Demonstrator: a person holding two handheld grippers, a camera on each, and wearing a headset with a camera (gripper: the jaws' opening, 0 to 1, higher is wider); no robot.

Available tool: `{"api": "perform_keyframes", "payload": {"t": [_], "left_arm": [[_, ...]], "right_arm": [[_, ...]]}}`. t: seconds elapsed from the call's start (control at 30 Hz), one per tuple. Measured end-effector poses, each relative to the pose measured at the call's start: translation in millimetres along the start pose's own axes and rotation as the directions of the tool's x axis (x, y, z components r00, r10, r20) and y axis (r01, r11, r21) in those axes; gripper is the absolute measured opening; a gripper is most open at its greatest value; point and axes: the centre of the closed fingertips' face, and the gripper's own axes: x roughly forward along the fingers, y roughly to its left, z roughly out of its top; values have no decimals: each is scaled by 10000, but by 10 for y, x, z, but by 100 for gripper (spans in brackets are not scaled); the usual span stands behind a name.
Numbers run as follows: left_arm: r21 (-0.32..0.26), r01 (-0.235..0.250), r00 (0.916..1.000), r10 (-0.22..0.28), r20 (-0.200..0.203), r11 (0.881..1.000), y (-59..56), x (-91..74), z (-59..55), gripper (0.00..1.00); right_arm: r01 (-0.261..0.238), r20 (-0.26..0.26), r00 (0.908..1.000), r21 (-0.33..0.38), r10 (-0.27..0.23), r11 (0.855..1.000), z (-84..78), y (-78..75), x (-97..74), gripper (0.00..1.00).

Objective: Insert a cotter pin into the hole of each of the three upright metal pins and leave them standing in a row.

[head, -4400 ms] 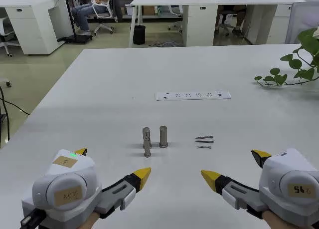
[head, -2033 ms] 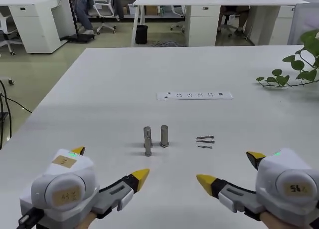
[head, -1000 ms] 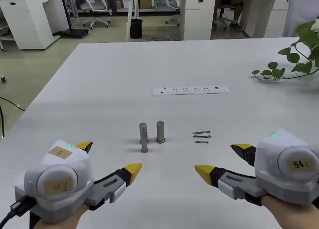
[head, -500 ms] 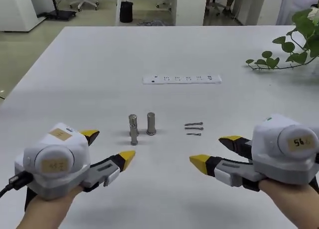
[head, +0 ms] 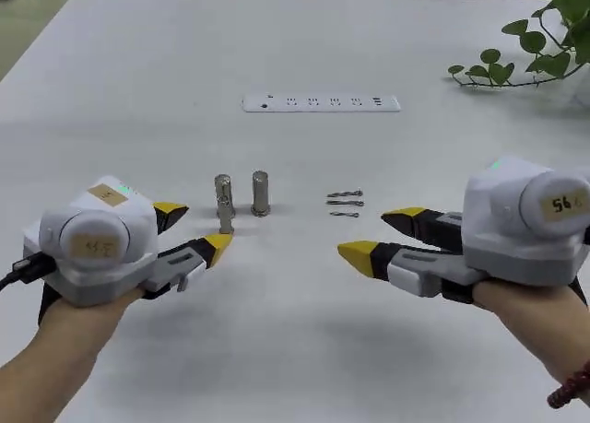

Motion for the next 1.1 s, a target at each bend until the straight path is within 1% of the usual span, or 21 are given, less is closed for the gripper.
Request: {"api": "perform_keyframes", "payload": {"t": [0.07,0.17,0.23,0.33,0.5,0.57,0.7,0.77,0.83,0.87,0.97,1.07,1.1], "left_arm": [[21,40,10000,-40,-10,10000,5,37,-6,32],[53,26,9999,-25,-119,10000,22,118,-34,31],[30,158,9998,-157,-148,9999,9,173,-48,30],[163,288,9994,-285,-209,9995,-7,253,-75,29],[152,471,9985,-467,-286,9988,-35,331,-104,24],[325,523,9981,-512,-335,9981,-45,359,-115,22],[86,546,9984,-545,-177,9985,-14,409,-100,17],[227,575,9982,-570,-193,9981,-7,436,-107,15],[241,569,9982,-565,-182,9981,7,450,-105,12],[191,681,9976,-679,-95,9975,-4,461,-92,11],[202,758,9971,-757,-53,9969,-26,468,-87,7],[191,762,9971,-762,-32,9969,-38,477,-87,7],[175,751,9972,-750,-31,9970,-37,478,-86,7]], "right_arm": [[-42,42,10000,26,42,10000,14,-7,12,40],[-85,22,10000,123,85,9999,13,-34,47,40],[-90,-46,9999,130,90,9999,-6,-55,76,41],[-102,-157,9998,146,104,9998,-52,-106,139,41],[-114,-321,9994,113,118,9999,-77,-179,204,41],[-106,-359,9993,139,111,9998,-89,-193,213,41],[-42,-427,9991,245,53,9997,-115,-210,221,40],[54,-464,9989,349,-38,9994,-132,-223,219,40],[84,-474,9989,404,-65,9991,-142,-228,217,39],[129,-468,9988,462,-108,9988,-150,-233,214,39],[167,-453,9989,599,-140,9981,-162,-240,206,39],[134,-358,9993,1008,-98,9948,-164,-242,195,39],[138,-344,9994,1043,-103,9945,-163,-244,195,39]]}}
